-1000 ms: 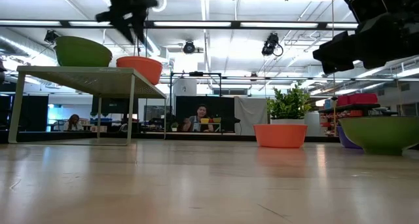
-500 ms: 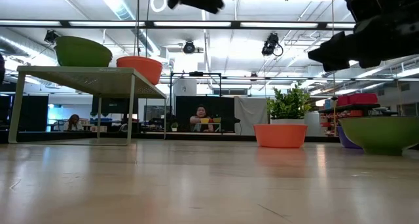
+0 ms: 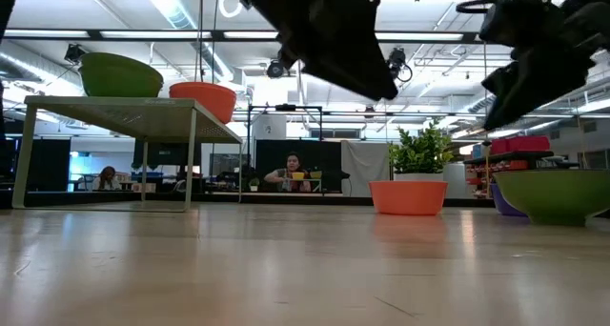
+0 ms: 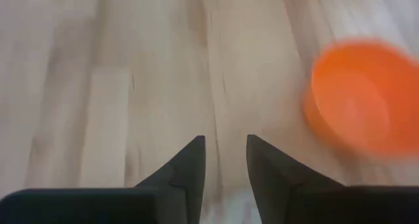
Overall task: Pick & Place Mini bowls
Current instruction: Stack the white bowl on the white bowls on the shelf
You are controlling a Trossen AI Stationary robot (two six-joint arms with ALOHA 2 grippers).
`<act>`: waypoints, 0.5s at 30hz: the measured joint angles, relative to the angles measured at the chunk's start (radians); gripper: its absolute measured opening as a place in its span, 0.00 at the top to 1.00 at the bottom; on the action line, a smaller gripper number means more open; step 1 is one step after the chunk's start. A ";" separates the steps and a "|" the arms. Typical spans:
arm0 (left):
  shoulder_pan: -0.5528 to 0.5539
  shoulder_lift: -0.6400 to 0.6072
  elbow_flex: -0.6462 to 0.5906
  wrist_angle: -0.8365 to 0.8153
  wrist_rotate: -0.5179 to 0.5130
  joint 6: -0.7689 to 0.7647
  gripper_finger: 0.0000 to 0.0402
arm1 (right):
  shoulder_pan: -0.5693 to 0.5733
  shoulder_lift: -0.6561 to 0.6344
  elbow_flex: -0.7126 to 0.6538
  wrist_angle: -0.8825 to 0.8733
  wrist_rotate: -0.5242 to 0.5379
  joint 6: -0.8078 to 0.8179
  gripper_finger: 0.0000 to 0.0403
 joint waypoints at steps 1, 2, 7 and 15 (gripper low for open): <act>-0.009 0.002 0.000 -0.008 0.000 -0.001 0.72 | 0.000 0.005 0.022 -0.068 -0.019 0.018 0.71; -0.017 0.002 0.000 -0.012 -0.002 -0.002 0.72 | 0.000 0.006 0.034 -0.124 -0.046 0.031 0.70; -0.079 0.000 0.000 -0.016 -0.012 -0.018 0.72 | 0.002 0.006 0.028 -0.172 -0.201 0.105 0.59; -0.186 -0.001 0.000 -0.076 -0.197 -0.027 0.72 | 0.043 0.085 0.013 -0.158 -0.167 0.132 0.45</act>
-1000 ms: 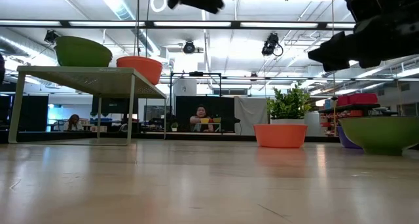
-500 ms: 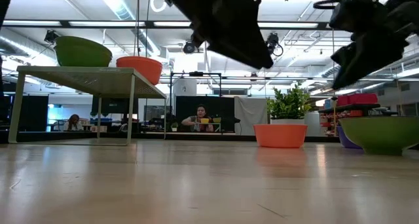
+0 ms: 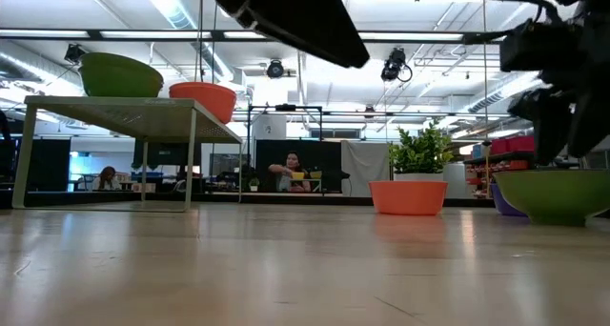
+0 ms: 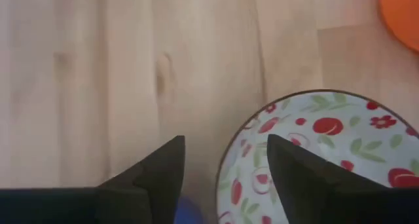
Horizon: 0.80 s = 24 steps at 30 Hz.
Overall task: Pick & Place Mini bowls
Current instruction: Stack the white bowl on the white bowls on the shelf
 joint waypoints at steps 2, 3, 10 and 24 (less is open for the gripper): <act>-0.013 0.000 0.000 -0.004 -0.047 0.000 0.72 | 0.004 0.032 0.000 0.000 0.016 -0.003 0.46; -0.017 0.000 0.000 -0.006 -0.059 -0.001 0.72 | 0.005 0.047 -0.001 0.000 0.025 -0.001 0.47; -0.018 0.000 0.000 -0.015 -0.057 -0.036 0.72 | 0.005 0.131 -0.001 -0.002 0.054 0.000 0.64; -0.018 -0.001 0.000 -0.019 -0.053 -0.098 0.72 | 0.052 0.207 0.083 0.247 -0.036 -0.181 0.96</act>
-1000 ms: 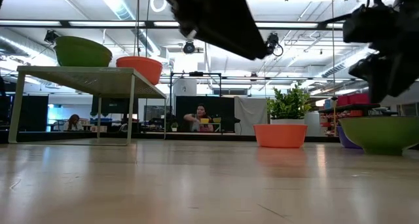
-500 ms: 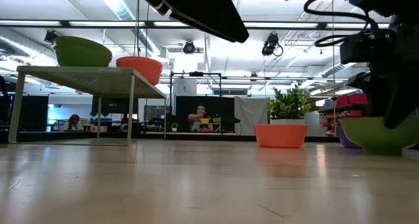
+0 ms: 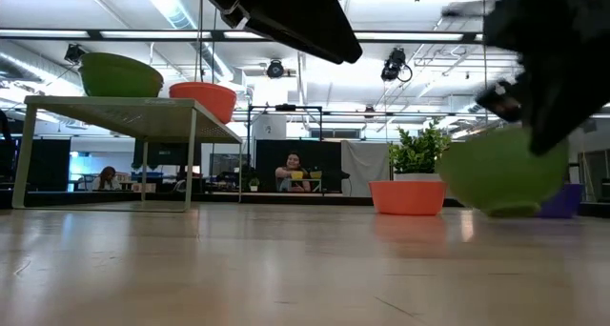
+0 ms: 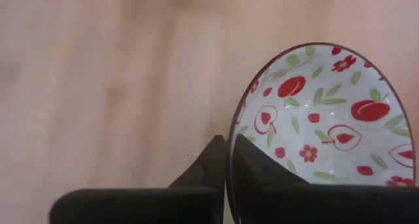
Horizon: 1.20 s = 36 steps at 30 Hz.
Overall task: Pick & Place Mini bowls
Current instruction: Stack the white bowl on the white bowls on the shelf
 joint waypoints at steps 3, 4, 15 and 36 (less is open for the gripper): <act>-0.006 -0.013 0.000 -0.048 -0.002 -0.028 0.72 | 0.005 0.085 0.077 0.072 -0.017 -0.125 0.98; -0.008 -0.025 0.000 -0.076 -0.003 -0.061 0.72 | 0.005 0.119 0.102 0.095 -0.013 -0.171 0.98; -0.121 -0.127 0.000 -0.403 -0.055 -0.380 0.72 | -0.019 0.510 0.432 0.181 0.003 -0.598 0.98; -0.003 -0.063 0.000 -0.329 0.217 0.098 0.50 | -0.081 0.576 0.513 0.205 -0.069 -0.772 0.98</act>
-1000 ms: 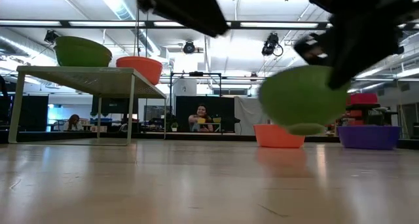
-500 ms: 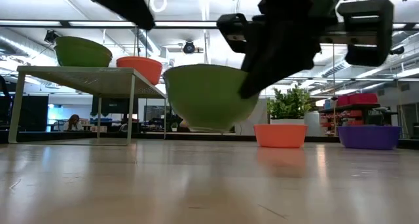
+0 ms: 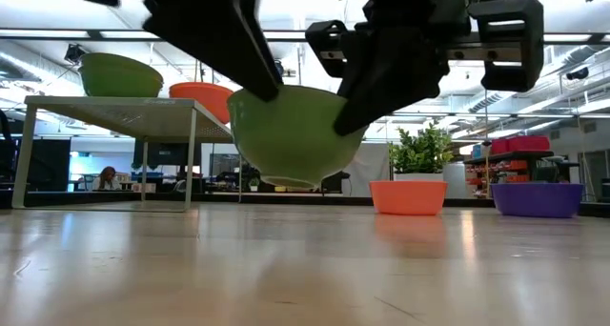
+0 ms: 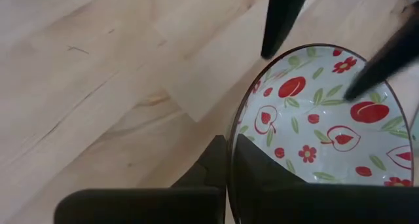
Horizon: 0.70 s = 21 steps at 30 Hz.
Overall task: Pick & Place Mini bowls
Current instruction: Stack the white bowl on the white bowls on the shelf
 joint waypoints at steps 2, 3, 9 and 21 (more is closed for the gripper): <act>0.025 0.002 0.000 -0.007 0.069 0.000 0.48 | 0.000 0.000 0.000 -0.006 0.000 0.000 0.98; 0.036 0.003 0.000 -0.006 0.103 0.000 0.48 | 0.000 0.000 0.000 -0.008 0.000 0.000 0.98; 0.063 0.003 0.000 -0.010 0.190 0.000 0.59 | 0.001 0.000 0.000 -0.020 0.000 0.000 0.98; 0.063 0.003 0.000 -0.029 0.232 0.027 0.90 | 0.001 0.000 0.000 -0.003 -0.010 -0.028 0.97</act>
